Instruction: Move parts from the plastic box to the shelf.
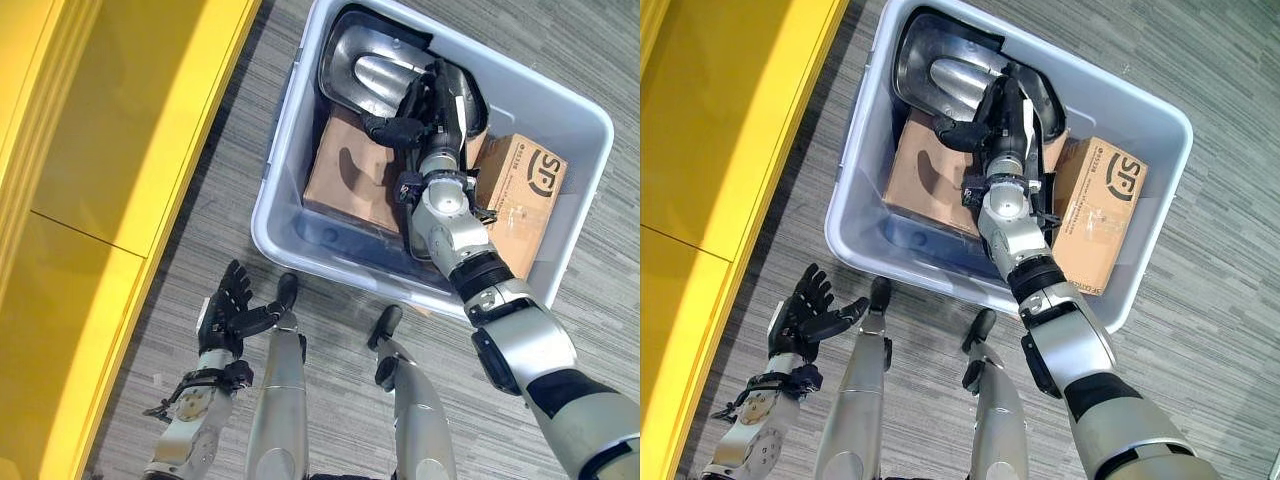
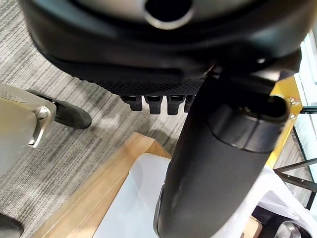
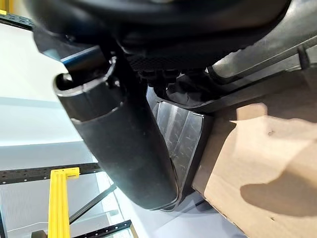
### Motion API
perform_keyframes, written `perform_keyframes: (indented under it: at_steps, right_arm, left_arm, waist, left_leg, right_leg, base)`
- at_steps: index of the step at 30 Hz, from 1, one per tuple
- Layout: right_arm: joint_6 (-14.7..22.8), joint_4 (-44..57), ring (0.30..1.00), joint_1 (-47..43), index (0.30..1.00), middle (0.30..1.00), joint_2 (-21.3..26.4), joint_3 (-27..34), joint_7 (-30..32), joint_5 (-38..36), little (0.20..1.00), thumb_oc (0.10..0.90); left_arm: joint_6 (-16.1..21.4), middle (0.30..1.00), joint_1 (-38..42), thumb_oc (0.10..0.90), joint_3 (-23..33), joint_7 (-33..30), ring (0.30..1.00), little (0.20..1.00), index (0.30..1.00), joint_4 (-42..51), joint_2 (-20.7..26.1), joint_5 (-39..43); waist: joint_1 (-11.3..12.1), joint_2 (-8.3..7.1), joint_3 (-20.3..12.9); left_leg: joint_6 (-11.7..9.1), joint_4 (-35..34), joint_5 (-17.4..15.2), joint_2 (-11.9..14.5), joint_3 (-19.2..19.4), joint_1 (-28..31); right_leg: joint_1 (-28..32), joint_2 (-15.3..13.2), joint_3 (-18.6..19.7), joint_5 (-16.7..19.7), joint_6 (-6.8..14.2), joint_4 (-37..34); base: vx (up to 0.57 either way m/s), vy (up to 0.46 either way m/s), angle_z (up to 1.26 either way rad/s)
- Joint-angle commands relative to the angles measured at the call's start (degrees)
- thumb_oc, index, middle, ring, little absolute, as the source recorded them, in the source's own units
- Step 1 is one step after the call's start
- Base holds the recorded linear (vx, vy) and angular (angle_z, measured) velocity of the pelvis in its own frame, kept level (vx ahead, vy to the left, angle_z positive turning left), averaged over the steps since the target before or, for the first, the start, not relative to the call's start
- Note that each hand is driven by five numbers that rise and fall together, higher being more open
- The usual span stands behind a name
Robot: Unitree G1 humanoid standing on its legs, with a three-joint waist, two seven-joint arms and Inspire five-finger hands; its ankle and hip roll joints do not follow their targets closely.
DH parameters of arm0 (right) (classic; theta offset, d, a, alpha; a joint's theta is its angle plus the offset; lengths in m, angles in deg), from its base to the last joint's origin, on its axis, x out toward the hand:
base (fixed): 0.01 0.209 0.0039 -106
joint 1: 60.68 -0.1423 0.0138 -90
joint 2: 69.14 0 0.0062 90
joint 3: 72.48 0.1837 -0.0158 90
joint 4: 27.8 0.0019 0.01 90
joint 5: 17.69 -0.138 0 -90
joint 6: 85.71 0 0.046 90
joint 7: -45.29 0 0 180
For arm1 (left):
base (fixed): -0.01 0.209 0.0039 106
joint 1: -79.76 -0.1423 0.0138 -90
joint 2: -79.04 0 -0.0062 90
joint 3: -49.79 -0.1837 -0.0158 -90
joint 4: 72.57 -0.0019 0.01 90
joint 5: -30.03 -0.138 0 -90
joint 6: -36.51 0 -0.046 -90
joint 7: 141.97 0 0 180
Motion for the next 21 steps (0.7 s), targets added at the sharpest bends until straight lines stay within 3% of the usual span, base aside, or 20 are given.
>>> perform_keyframes:
  at_steps: [1,13,21]
  right_arm:
    - [0.51,2.5,1.0,-4.59,1.0,1.0,-2.61,-3.49,-5.26,-2.38,1.0,0.9]
    - [0.4,12.81,1.0,-2.5,1.0,1.0,-10.34,-10.19,-9.84,-0.76,1.0,0.9]
    - [0.98,16.99,1.0,-3.28,1.0,1.0,-12.27,-11.59,-10.09,0.35,1.0,0.9]
  left_arm:
    - [4.12,1.0,-1.94,0.9,-1.26,0.26,1.0,1.0,1.0,7.11,3.0,0.5]
    - [3.93,1.0,-1.44,0.9,-0.47,-0.43,1.0,1.0,1.0,7.04,2.81,0.61]
    - [4.3,1.0,-1.52,0.9,-0.03,-0.96,1.0,1.0,1.0,7.13,3.12,0.88]
  waist:
    - [3.74,1.56,-0.62]
    - [3.9,1.33,-0.62]
    - [4.58,1.2,-0.62]
  left_leg:
    - [1.01,4.07,-3.9,-0.04,1.36,-1.24]
    - [1.06,4.04,-3.68,-0.14,1.37,-1.64]
    - [1.14,3.82,-3.64,-0.43,0.83,-1.83]
  right_leg:
    - [4.84,-3.06,2.6,-0.39,4.76,-0.26]
    - [4.29,-3.15,2.61,-0.49,4.59,0.05]
    - [4.7,-3.29,1.98,-0.48,4.73,-0.17]
  base:
    - [0.0,0.0,0.0]
    - [0.0,0.0,0.0]
    - [0.01,-0.004,0.06]
